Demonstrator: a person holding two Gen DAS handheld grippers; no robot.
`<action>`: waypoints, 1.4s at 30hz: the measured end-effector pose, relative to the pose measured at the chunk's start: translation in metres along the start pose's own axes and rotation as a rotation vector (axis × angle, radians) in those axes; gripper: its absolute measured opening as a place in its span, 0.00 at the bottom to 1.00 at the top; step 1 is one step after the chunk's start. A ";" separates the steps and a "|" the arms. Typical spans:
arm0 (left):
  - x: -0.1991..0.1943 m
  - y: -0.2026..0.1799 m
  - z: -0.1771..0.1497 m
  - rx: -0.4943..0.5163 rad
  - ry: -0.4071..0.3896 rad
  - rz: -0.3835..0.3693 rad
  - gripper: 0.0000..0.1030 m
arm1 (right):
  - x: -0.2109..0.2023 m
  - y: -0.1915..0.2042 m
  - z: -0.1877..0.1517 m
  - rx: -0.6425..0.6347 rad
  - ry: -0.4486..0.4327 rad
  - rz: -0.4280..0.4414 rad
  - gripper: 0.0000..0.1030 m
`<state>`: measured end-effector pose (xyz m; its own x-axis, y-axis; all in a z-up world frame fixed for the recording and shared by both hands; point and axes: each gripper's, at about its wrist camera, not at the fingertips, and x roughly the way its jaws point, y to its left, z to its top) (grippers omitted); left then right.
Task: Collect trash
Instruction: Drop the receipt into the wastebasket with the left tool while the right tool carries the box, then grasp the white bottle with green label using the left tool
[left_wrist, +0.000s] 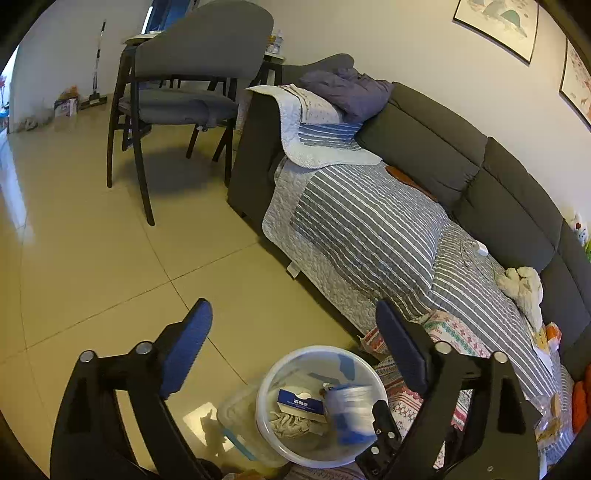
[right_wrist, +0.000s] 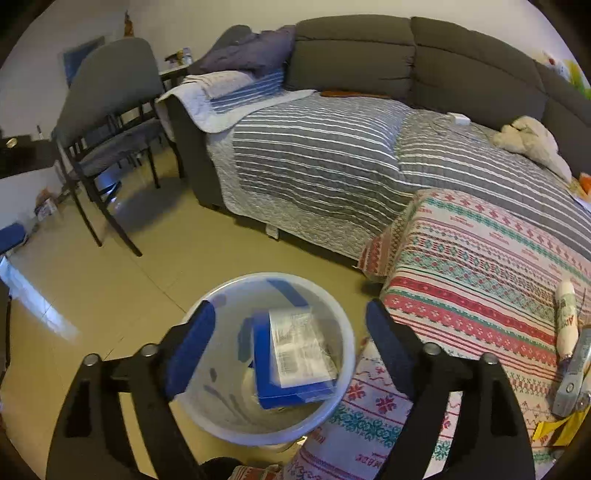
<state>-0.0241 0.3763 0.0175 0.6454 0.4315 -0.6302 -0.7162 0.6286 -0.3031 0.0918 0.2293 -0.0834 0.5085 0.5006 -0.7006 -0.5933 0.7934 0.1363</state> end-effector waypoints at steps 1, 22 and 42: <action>0.001 -0.002 -0.001 0.006 0.006 -0.002 0.86 | 0.000 -0.002 0.001 0.005 0.001 -0.012 0.83; 0.003 -0.115 -0.075 0.384 0.010 0.016 0.93 | -0.089 -0.128 0.004 0.165 -0.128 -0.338 0.93; 0.008 -0.224 -0.158 0.564 0.111 -0.155 0.93 | -0.154 -0.255 -0.045 0.289 -0.120 -0.516 0.93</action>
<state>0.0997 0.1373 -0.0325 0.6780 0.2565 -0.6889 -0.3451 0.9385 0.0099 0.1367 -0.0658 -0.0424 0.7627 0.0478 -0.6450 -0.0658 0.9978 -0.0040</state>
